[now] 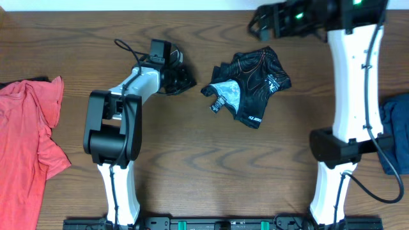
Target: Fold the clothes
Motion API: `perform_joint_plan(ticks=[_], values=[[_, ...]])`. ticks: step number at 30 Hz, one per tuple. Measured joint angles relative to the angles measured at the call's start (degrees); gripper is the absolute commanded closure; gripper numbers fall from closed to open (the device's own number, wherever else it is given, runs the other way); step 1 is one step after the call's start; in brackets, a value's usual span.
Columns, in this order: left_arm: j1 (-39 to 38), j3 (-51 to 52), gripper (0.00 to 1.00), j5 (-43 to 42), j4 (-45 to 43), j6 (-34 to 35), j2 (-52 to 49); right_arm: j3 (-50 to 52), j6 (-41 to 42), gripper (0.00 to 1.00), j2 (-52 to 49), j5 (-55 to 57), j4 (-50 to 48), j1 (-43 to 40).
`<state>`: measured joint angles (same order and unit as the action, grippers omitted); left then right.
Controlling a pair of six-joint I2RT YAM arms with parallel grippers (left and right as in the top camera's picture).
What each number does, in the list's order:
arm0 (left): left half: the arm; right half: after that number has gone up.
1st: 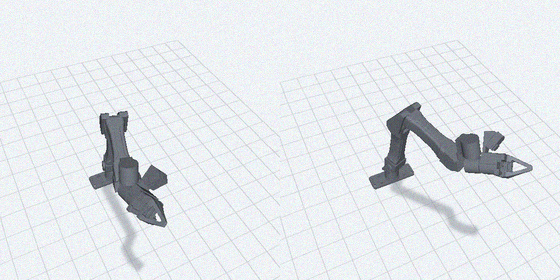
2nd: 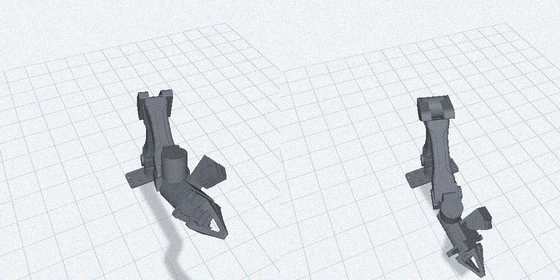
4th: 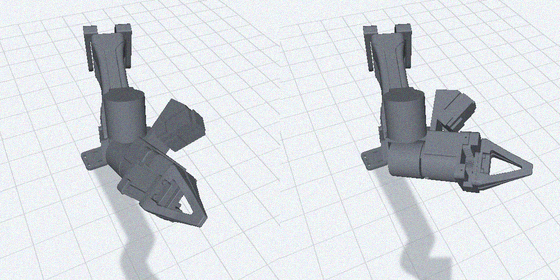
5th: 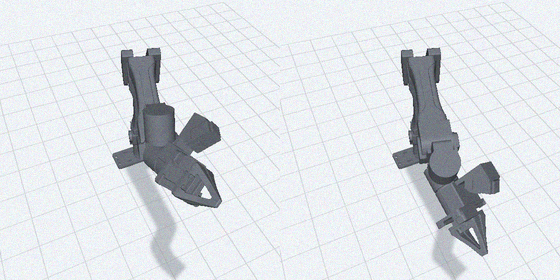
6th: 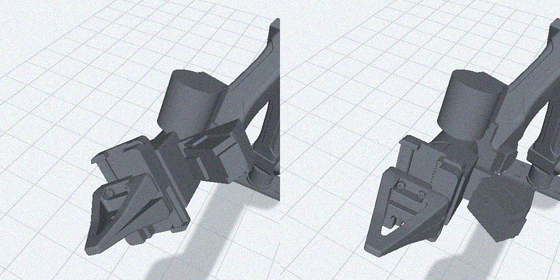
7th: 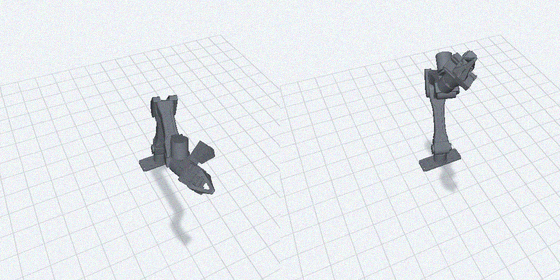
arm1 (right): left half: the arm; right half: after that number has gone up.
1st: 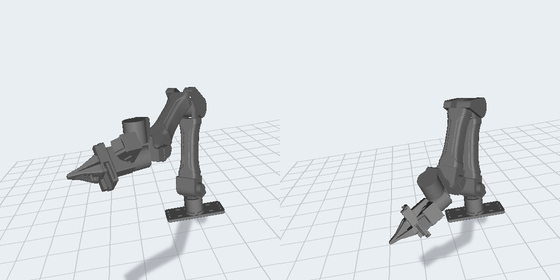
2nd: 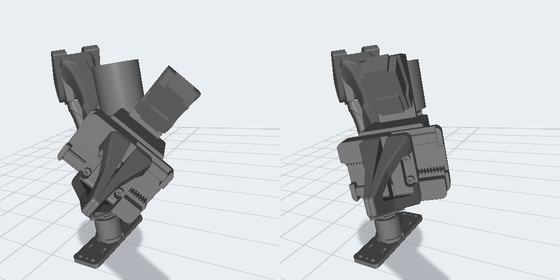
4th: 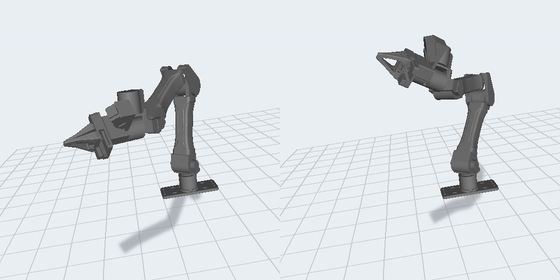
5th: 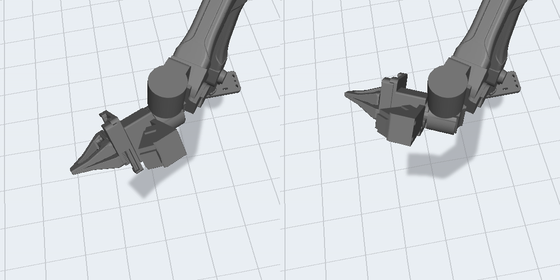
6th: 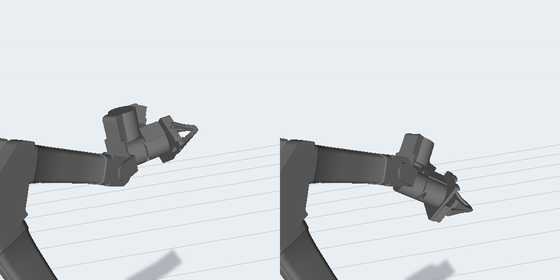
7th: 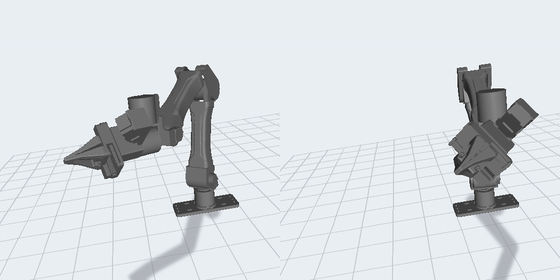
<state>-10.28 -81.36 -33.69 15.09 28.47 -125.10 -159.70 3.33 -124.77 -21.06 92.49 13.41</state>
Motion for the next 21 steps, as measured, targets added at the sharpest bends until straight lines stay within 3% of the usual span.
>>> perform_joint_plan(ticks=[10, 21], values=[[-3.06, -0.76, 0.85, -5.11, -10.16, 7.82, -3.72, 0.11, -0.87, 0.01, 0.0, -0.85, 3.26, 8.63], [-11.39, -0.87, 0.9, -8.79, -9.6, 9.38, -4.31, 0.13, -0.33, 0.01, 1.16, 3.78, -1.7, 4.55]])
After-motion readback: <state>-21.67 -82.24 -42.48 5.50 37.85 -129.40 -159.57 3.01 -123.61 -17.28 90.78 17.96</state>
